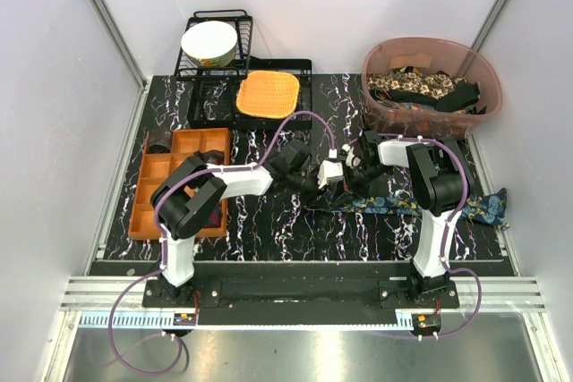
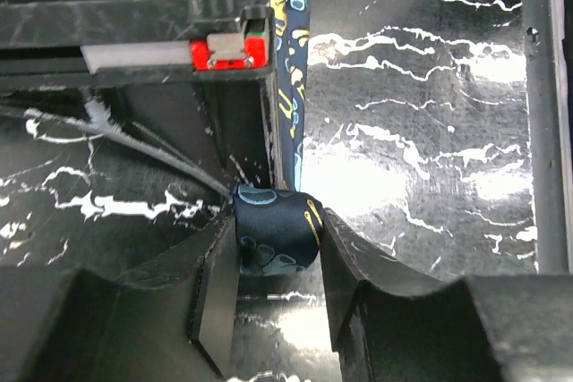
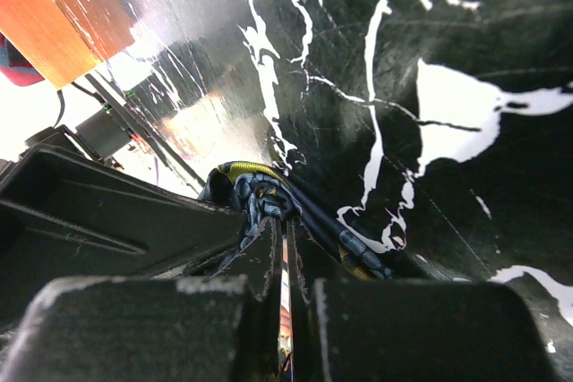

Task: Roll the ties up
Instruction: Roll the tie at the center of the board.

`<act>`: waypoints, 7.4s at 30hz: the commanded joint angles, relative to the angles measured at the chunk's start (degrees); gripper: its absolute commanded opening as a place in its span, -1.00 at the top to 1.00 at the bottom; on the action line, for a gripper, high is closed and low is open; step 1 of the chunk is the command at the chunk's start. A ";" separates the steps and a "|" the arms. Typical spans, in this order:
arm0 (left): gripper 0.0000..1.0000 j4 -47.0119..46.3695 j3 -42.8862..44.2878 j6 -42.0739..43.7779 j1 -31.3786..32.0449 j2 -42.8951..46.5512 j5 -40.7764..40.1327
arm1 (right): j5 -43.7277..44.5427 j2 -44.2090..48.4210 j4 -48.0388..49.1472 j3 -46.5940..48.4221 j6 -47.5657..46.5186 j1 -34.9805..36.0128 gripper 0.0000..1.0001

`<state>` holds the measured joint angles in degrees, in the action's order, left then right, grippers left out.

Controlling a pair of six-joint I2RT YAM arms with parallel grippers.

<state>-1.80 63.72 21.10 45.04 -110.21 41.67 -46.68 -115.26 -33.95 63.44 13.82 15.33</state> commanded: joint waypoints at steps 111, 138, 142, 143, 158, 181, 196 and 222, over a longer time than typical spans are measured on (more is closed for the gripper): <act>-0.11 -72.29 -22.69 -25.14 -1.09 -14.94 -2.47 | 14.16 -0.93 1.44 -2.62 -1.52 -1.18 1.00; 0.89 8.02 0.60 6.31 3.30 -7.73 -19.17 | 11.17 -0.32 -1.81 1.33 -2.75 -1.01 0.69; 0.97 15.23 3.07 8.51 3.39 -8.61 -21.27 | 9.59 1.97 -4.62 2.39 -3.10 -1.45 0.57; 0.97 15.95 3.51 9.04 3.39 -8.70 -21.54 | 9.24 3.19 -5.06 2.56 -3.45 -1.79 0.52; 0.99 25.27 7.64 11.86 4.27 -10.72 -24.09 | -5.00 8.56 -0.42 -1.47 -2.49 -5.75 0.15; 0.25 18.17 4.05 6.78 2.17 -8.18 -14.87 | 6.59 5.05 -2.52 -1.57 -5.65 -4.43 1.00; -0.53 -31.91 -13.27 -11.41 -3.64 -6.50 4.73 | 15.91 2.06 -5.68 0.72 -7.06 -3.12 1.00; 0.59 -18.98 -8.54 -2.48 0.40 -8.45 -8.26 | 11.88 0.82 -6.21 4.49 -7.58 -1.53 0.77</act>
<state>-48.03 50.65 9.17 44.25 -120.27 44.10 -39.64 -113.16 -42.15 66.74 9.17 12.84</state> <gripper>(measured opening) 0.291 0.053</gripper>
